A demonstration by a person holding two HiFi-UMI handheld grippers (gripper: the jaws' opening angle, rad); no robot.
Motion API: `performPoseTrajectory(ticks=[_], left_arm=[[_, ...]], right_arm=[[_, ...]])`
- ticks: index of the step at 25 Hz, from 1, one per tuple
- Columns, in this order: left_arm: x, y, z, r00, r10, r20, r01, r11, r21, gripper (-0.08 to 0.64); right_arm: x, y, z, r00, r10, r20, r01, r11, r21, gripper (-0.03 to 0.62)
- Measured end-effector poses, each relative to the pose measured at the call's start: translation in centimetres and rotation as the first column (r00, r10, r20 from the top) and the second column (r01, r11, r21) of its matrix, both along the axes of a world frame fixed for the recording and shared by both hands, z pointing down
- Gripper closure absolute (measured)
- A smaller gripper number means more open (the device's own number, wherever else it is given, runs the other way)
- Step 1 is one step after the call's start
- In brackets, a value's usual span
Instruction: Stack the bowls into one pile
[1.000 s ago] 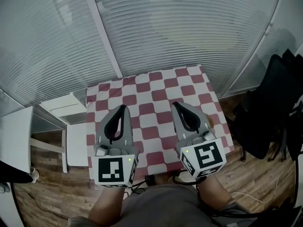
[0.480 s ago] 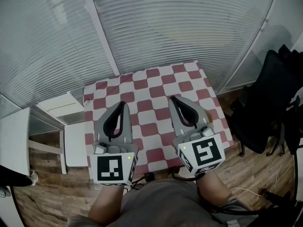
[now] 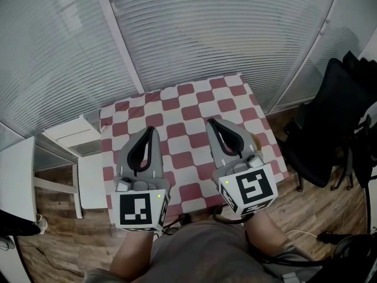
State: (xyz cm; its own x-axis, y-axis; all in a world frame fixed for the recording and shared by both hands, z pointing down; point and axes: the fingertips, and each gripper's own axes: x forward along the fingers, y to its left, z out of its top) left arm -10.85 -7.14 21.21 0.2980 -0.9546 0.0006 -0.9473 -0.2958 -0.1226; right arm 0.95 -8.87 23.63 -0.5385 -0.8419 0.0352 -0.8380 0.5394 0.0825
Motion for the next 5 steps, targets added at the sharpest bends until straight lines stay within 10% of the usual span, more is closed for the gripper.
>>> performPoseTrajectory(ticks=[5], left_arm=[[0.39,0.0,0.05,1.0,0.004,0.0,-0.004,1.0,0.0,0.56]], right_arm=[[0.41,0.01,0.26,1.0,0.008,-0.002,-0.008,1.0,-0.009,0.566]])
